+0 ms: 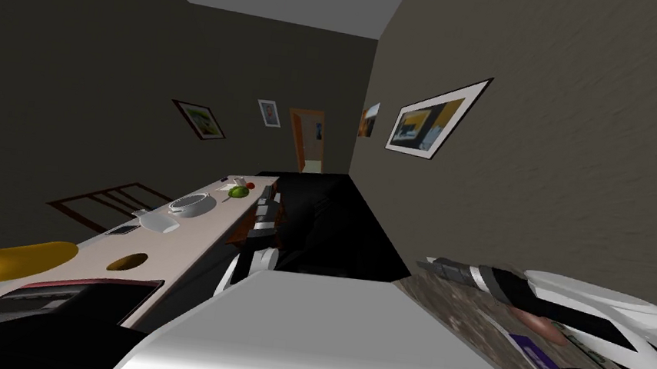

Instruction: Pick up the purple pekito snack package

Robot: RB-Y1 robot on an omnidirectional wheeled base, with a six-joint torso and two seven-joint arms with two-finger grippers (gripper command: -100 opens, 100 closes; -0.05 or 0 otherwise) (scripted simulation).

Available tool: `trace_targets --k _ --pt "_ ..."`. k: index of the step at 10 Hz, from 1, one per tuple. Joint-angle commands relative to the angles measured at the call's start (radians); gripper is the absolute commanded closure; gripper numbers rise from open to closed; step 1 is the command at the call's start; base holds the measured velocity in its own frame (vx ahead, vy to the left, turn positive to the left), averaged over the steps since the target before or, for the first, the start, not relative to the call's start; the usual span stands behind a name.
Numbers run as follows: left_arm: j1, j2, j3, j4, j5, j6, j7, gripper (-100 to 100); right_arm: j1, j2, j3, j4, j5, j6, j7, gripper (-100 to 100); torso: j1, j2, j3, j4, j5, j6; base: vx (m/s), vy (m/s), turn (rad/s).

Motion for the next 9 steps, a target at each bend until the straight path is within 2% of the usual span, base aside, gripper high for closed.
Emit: trace_targets --k 1,2,3,4,5,6,7,9 --pt "0.0 0.0 0.0 0.0 0.0 0.0 0.0 0 0.02 -0.05 0.038 0.03 0.005 0.009 -0.005 -100 0.0 0.0 0.0 0.0 0.0 0.0 0.006 -0.027 -0.063" --pt "0.0 0.0 0.0 0.0 0.0 0.0 0.0 0 0.038 -0.078 0.07 0.059 0.009 0.01 -0.005 -100 0.0 0.0 0.0 0.0 0.0 0.0 -0.001 -0.042 -0.101" --pt "0.0 0.0 0.0 0.0 0.0 0.0 0.0 0 0.038 -0.09 0.07 0.059 0.009 0.01 -0.005 -100 -0.001 0.001 0.0 0.0 0.0 0.001 -0.005 -0.034 -0.033" --pt "0.0 0.0 0.0 0.0 0.0 0.0 0.0 0 0.055 -0.122 0.1 0.086 0.013 0.012 -0.005 -100 -0.001 0.001 0.0 0.0 0.0 0.0 -0.014 -0.029 -0.047" --pt "0.0 0.0 0.0 0.0 0.0 0.0 0.0 0 0.055 -0.122 0.1 0.086 0.013 0.012 -0.005 -100 0.0 0.001 0.001 0.0 0.0 0.0 -0.014 -0.02 -0.039" --pt "0.0 0.0 0.0 0.0 0.0 0.0 0.0 0 0.071 -0.151 0.128 0.111 0.016 0.013 -0.004 -100 0.0 0.001 0.001 0.0 0.0 0.0 -0.012 -0.024 -0.067" --pt "0.0 0.0 0.0 0.0 0.0 0.0 0.0 0 0.071 -0.151 0.128 0.111 0.016 0.013 -0.004 -100 0.0 0.001 0.001 0.0 0.0 0.0 -0.01 -0.02 -0.041" --pt "0.0 0.0 0.0 0.0 0.0 0.0 0.0 0 0.099 -0.196 0.177 0.15 0.021 0.015 -0.004 -100 0.001 0.002 0.001 0.0 0.0 0.0 -0.024 -0.023 -0.081"
